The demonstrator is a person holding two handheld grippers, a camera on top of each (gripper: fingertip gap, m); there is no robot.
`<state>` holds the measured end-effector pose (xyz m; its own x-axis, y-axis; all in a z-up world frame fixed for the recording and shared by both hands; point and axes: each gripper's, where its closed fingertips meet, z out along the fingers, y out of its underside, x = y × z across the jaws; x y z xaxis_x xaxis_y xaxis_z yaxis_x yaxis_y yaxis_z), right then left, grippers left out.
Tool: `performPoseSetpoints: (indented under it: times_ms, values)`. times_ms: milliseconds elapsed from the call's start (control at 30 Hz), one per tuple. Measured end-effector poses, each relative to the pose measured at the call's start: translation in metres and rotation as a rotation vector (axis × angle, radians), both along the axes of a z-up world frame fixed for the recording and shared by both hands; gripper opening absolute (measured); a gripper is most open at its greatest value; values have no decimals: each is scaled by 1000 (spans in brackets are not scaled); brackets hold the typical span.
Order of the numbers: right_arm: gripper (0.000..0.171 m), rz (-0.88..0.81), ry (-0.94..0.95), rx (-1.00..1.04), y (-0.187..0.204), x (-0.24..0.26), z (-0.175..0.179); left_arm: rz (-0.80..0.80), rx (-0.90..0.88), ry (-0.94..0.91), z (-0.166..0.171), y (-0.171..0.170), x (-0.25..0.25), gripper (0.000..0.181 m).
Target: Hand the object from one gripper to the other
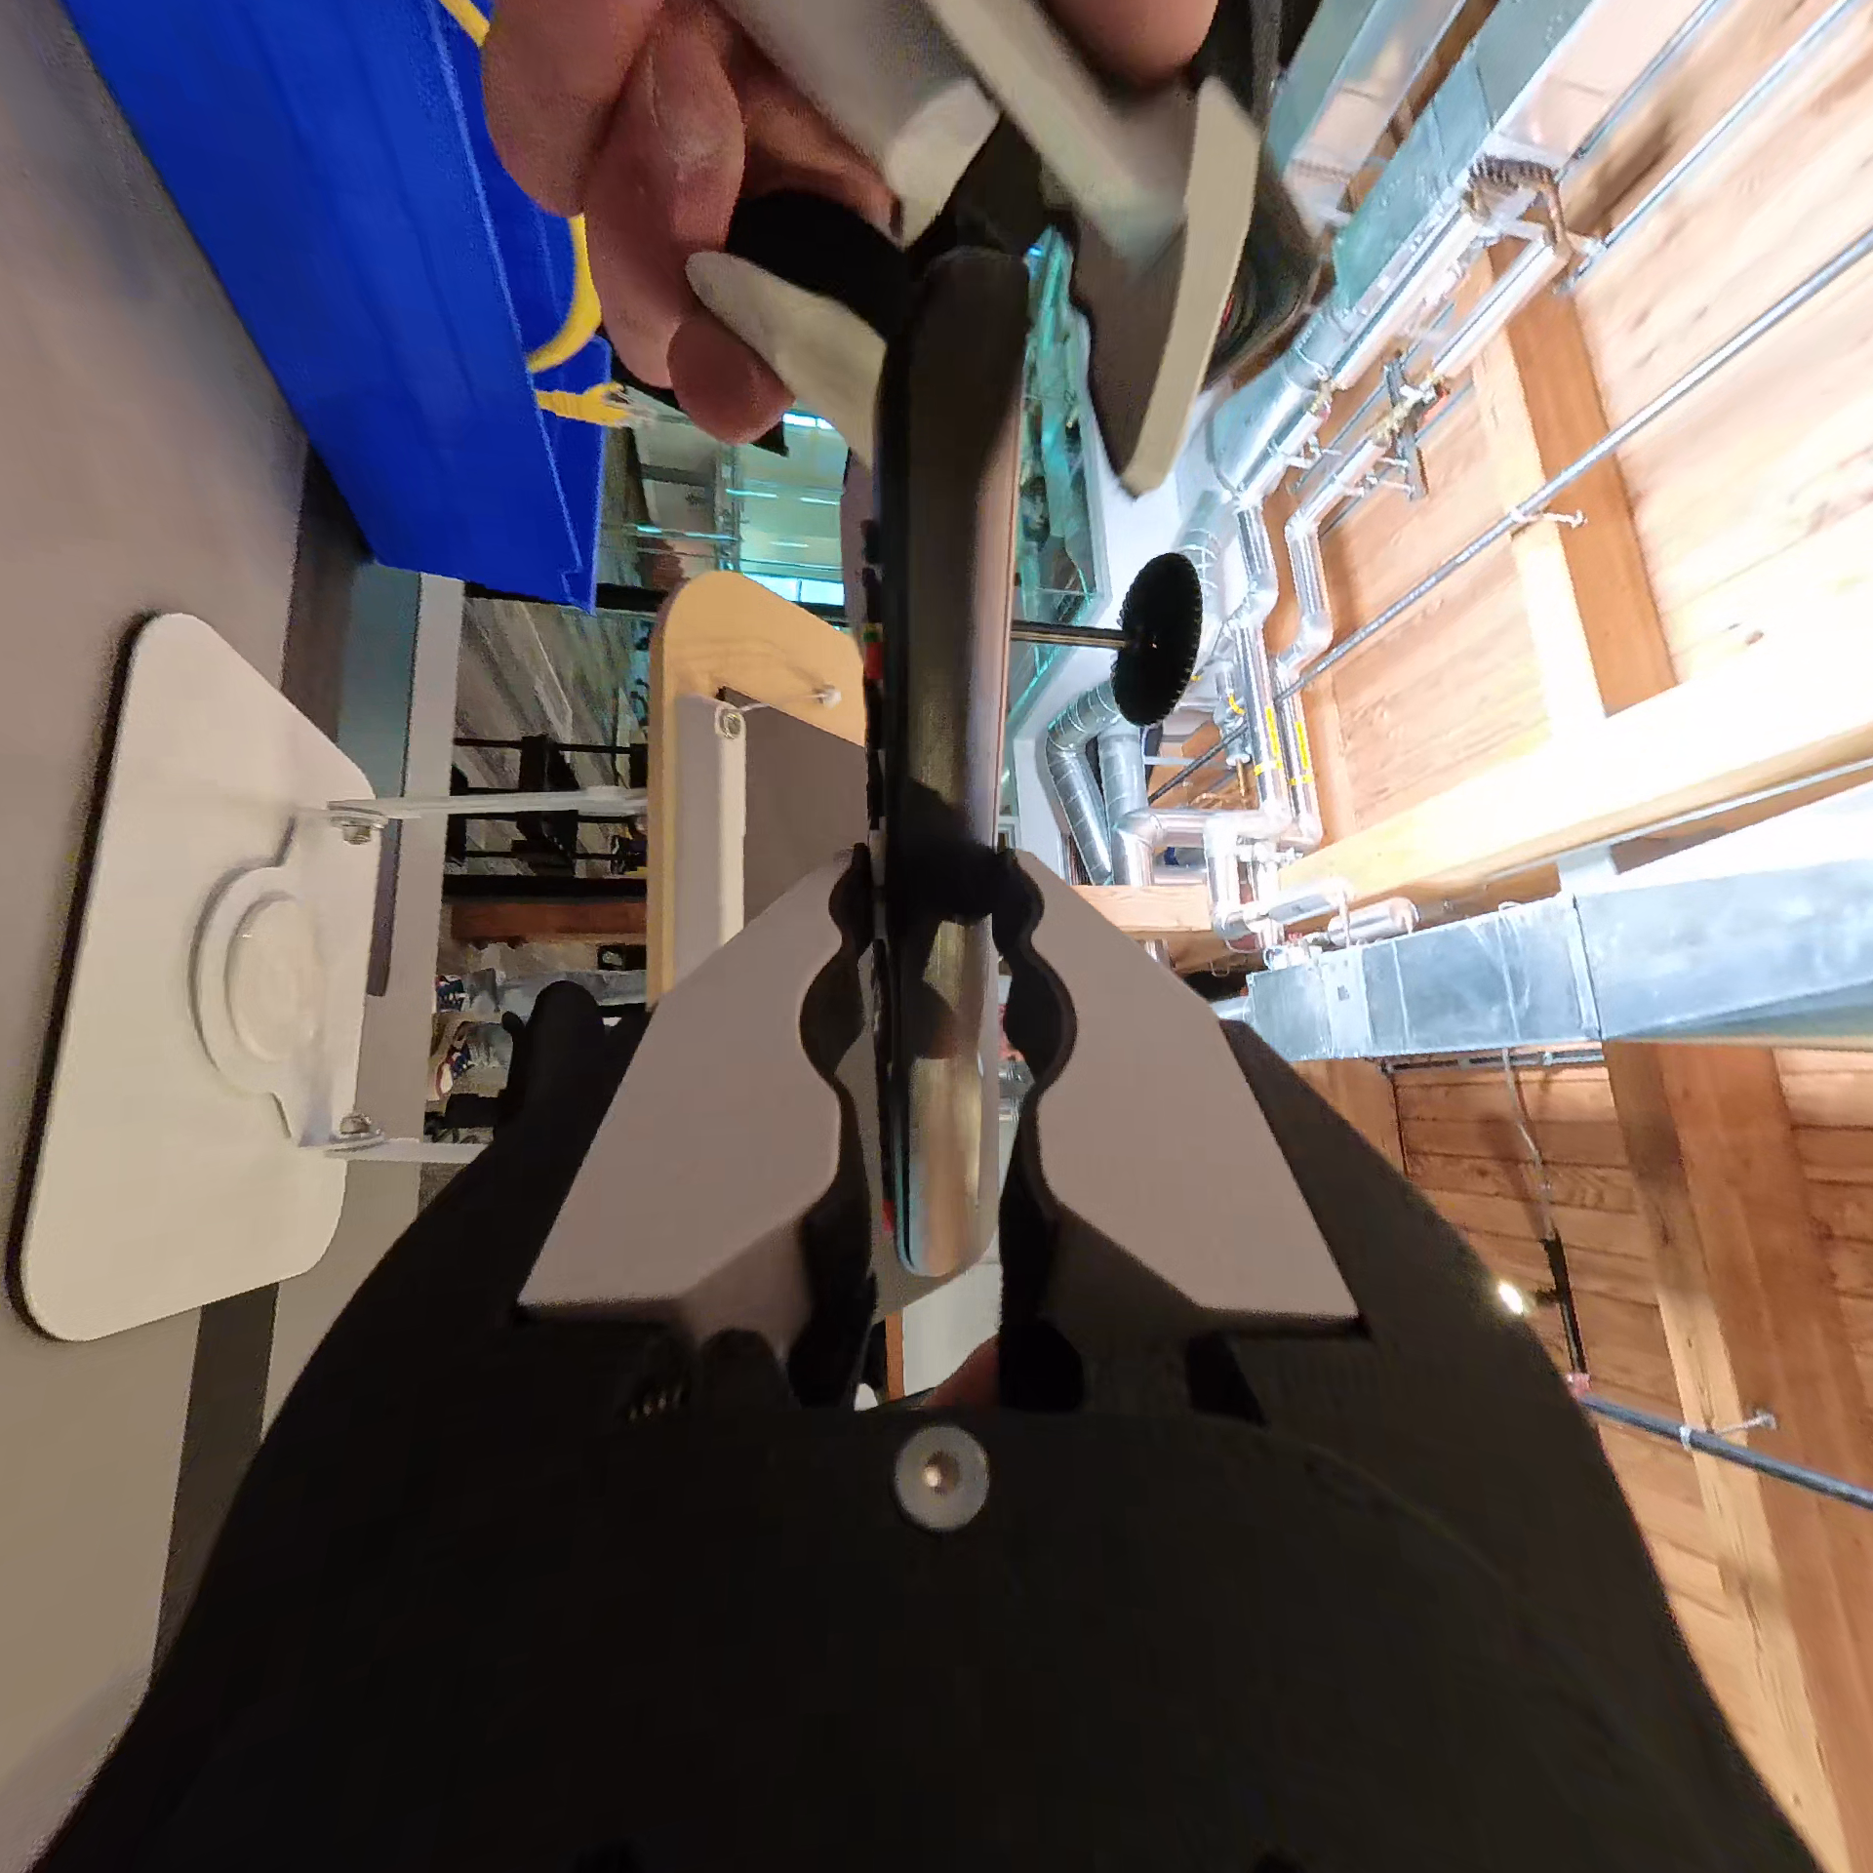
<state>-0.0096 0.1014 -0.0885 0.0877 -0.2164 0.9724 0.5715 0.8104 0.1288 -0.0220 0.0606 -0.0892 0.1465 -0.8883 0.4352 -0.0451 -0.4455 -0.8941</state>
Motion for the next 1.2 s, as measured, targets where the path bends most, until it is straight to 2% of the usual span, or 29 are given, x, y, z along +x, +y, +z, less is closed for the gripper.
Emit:
performPoseSetpoints:
  times_ms: [67,167,233,300,467,533,633,733,867,900,1000,1100,1200]
  values:
    - [20,15,-9,25,-7,-5,-1,-55,-70,12,-8,-1,-1,43]
    - [21,33,-7,75,-20,-17,-2,-158,-140,149,-28,-17,4,56]
    - [21,43,-18,77,-23,-23,-9,-192,-157,188,-34,-28,5,45]
    - [21,39,-11,91,-23,-26,-12,-156,-154,216,-41,-28,5,41]
    - [25,52,7,94,-30,-29,-10,-78,-109,135,-42,-29,5,34]
    - [35,35,4,90,-30,-29,-5,-34,-77,120,-43,-29,6,28]
    - [62,19,52,87,-32,-25,13,11,-3,84,-38,-29,7,27]
    - [74,32,97,58,-33,-16,27,64,56,51,-27,-25,6,26]
    - [63,149,269,-201,-27,6,50,197,200,49,-9,-5,-5,26]
    - [57,181,314,-328,-22,12,54,215,254,27,-1,-4,-7,26]
    - [53,352,439,-794,-19,19,61,260,405,19,14,0,-9,26]
    - [61,622,575,-1203,-30,26,79,251,522,44,20,-1,-1,26]
    - [65,751,627,-1338,-33,33,90,202,589,65,17,-6,13,26]
